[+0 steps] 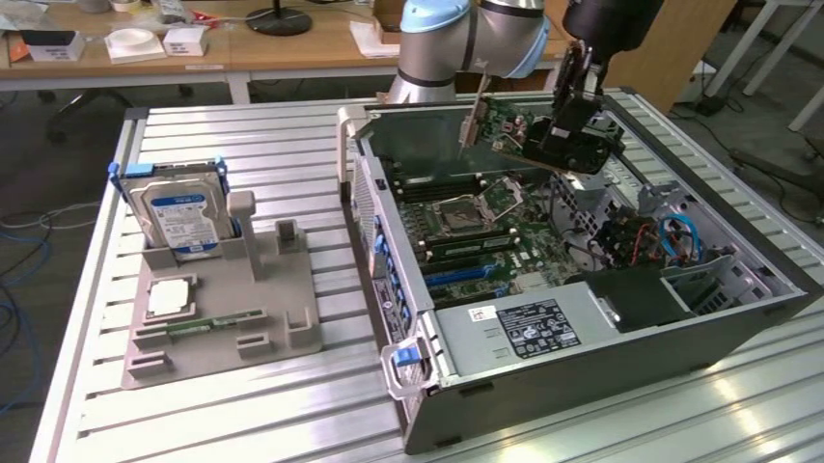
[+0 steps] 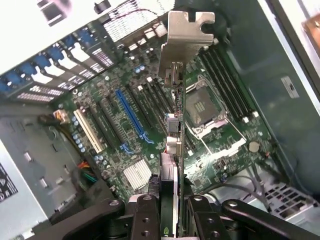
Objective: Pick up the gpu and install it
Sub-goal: 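Insert the gpu into the slot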
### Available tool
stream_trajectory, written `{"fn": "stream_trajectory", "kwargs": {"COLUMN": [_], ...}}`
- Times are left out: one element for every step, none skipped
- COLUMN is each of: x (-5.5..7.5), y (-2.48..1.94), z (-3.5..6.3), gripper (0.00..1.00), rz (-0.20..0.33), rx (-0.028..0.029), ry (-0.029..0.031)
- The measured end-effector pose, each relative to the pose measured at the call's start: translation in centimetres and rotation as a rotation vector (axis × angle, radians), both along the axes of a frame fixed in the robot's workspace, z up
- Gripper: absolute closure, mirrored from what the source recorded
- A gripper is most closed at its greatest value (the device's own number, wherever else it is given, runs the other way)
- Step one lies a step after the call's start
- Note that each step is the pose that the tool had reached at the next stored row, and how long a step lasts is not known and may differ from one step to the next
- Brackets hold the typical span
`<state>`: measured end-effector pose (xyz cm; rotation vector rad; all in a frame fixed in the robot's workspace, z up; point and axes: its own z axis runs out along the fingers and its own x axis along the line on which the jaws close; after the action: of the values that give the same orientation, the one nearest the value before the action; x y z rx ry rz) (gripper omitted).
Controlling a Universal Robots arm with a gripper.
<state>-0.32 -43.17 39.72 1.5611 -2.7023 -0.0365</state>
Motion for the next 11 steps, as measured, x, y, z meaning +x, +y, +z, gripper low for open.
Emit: {"fn": "stream_trajectory", "kwargs": {"x": [0.00,0.00,0.00,-0.01,-0.01,-0.01,-0.01,-0.01,-0.01,-0.01,-0.01], "y": [0.00,0.00,0.00,0.00,0.00,0.00,0.00,0.00,0.00,0.00,0.00], "z": [-0.02,-0.03,-0.05,-0.07,-0.09,-0.11,-0.13,-0.16,-0.18,-0.21,-0.26], "gripper": [0.73,0.73,0.73,0.73,0.73,0.73,0.73,0.73,0.73,0.73,0.73], "rz": [0.017,0.032,0.048,0.064,0.083,0.099,0.117,0.135,0.153,0.170,0.189], "rx": [0.0000,0.0000,0.0000,0.0000,0.0000,0.0000,0.0000,-0.0001,-0.0001,-0.0001,0.0000], "ry": [0.0000,0.0000,0.0000,0.0000,0.0000,0.0000,0.0000,0.0000,0.0000,0.0000,0.0000]}}
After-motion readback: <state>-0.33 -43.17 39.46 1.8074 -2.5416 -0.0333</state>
